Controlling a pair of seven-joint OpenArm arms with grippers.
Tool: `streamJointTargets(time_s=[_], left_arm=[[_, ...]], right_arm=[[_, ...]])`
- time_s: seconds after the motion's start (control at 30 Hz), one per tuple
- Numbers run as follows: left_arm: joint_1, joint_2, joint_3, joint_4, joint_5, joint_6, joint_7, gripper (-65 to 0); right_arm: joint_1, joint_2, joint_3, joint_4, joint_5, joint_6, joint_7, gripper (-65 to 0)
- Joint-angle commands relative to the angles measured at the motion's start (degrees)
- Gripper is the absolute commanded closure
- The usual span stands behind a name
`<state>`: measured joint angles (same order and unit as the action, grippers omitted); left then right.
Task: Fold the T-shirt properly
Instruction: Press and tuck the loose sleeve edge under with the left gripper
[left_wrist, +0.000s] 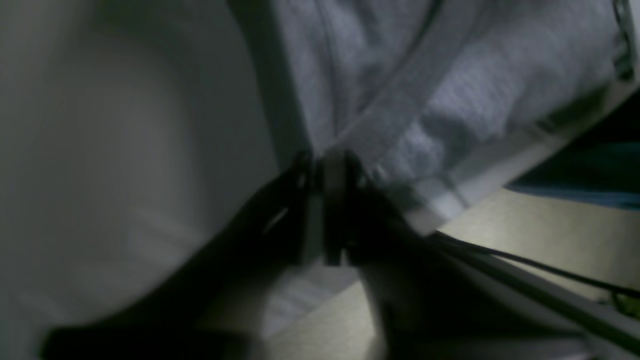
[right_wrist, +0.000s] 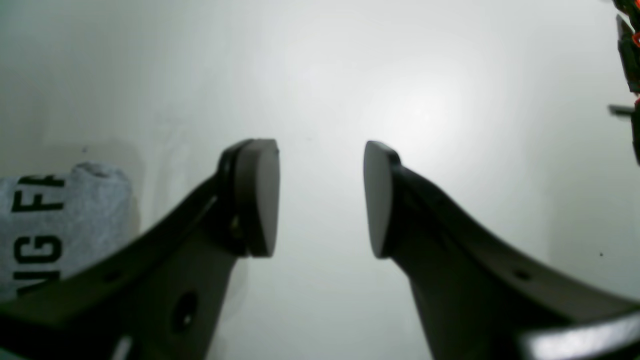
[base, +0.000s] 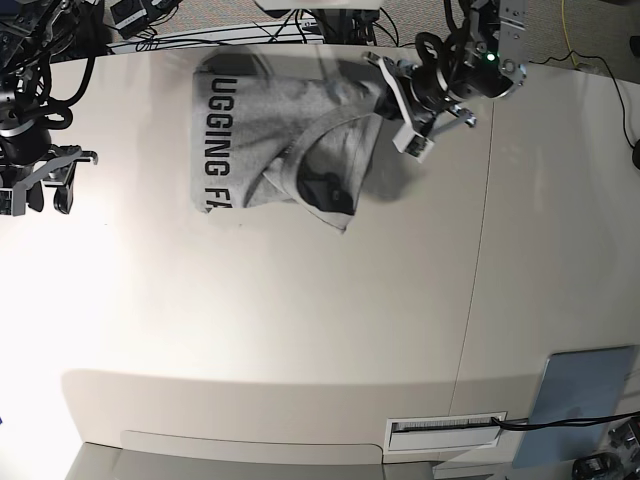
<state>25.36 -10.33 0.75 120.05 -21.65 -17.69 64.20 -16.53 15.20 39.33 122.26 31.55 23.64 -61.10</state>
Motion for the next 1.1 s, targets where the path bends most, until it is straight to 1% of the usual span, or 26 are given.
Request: streamJointTargets(time_s=[0.0,0.03,0.07,0.1,0.13,0.17,0.23,0.27,0.37,0.43,0.5,0.63,0.73,0.87,0.97,1.07], left_arm=[[0.0,0.0,-0.5,1.0,-0.7,-1.2,-0.6,-17.1],[0.0,0.0,-1.0,1.0,-0.6,-2.0,-0.5,-23.1],[0.0,0.0,-1.5,1.0,-0.7,-1.9,-0.4,-28.8],[-0.1,0.0,-1.9,1.0,-0.7,-1.9,0.3,-32.8],[-0.3,-0.1,-2.3,1.0,-0.6,-1.9,1.5,-34.4],[-0.6,-0.1,-2.6,1.0,-0.7,-1.9,2.1,-34.4],[-1.2,-0.2,-3.0,1.0,-0.8,-1.9,0.5,-34.4],[-1.7,-0.2,-2.9,1.0,-1.4,-1.9,-1.1,-34.4],[-4.4,-0.2,-2.8,1.0,-6.3,-1.9,-8.0,-34.3],[-7.3,0.2,-2.8,0.2,-8.4,-1.6,-10.3,-34.3],[-10.6,1.1,-2.8,-2.4,-8.9,-0.6,-10.3,-34.3],[-16.7,3.7,-2.8,-12.5,-9.1,-0.6,-12.5,-34.3],[-21.8,4.8,-2.8,-20.0,-10.8,-0.6,-12.6,-34.3],[-27.4,4.9,-2.8,-27.5,-13.4,-1.6,-11.2,-34.3],[-29.4,4.9,-2.8,-31.3,-14.9,-1.9,-10.4,-34.3],[-30.6,4.9,-2.8,-34.9,-15.5,-1.9,-11.0,-34.3]], right_arm=[[0.2,0.9,0.4,1.0,0.3,0.0,1.2,-27.3],[0.2,0.9,0.4,1.0,0.3,0.0,1.2,-27.3],[0.2,0.9,0.4,1.0,0.3,0.0,1.2,-27.3],[0.2,0.9,0.4,1.0,0.3,0.0,1.2,-27.3],[0.2,0.9,0.4,1.0,0.3,0.0,1.2,-27.3],[0.2,0.9,0.4,1.0,0.3,0.0,1.2,-27.3],[0.2,0.9,0.4,1.0,0.4,0.0,1.2,-27.3],[0.2,0.9,0.4,1.0,0.4,0.0,1.2,-27.3],[0.2,0.9,0.4,1.0,0.4,0.0,1.1,-27.3],[0.2,0.8,0.4,1.0,0.4,0.0,1.0,-27.3],[0.2,0.9,0.4,1.0,0.4,0.0,0.8,-27.3],[0.2,0.9,0.4,1.0,0.3,0.0,0.5,-27.3],[0.2,0.8,0.4,1.0,0.3,0.0,0.5,-27.3],[0.2,0.9,0.4,1.0,-0.7,0.0,0.5,-27.3],[0.2,0.9,0.4,1.0,-1.6,-0.1,0.7,-27.3],[0.2,0.9,0.4,1.0,-1.6,-0.1,0.8,-27.3]])
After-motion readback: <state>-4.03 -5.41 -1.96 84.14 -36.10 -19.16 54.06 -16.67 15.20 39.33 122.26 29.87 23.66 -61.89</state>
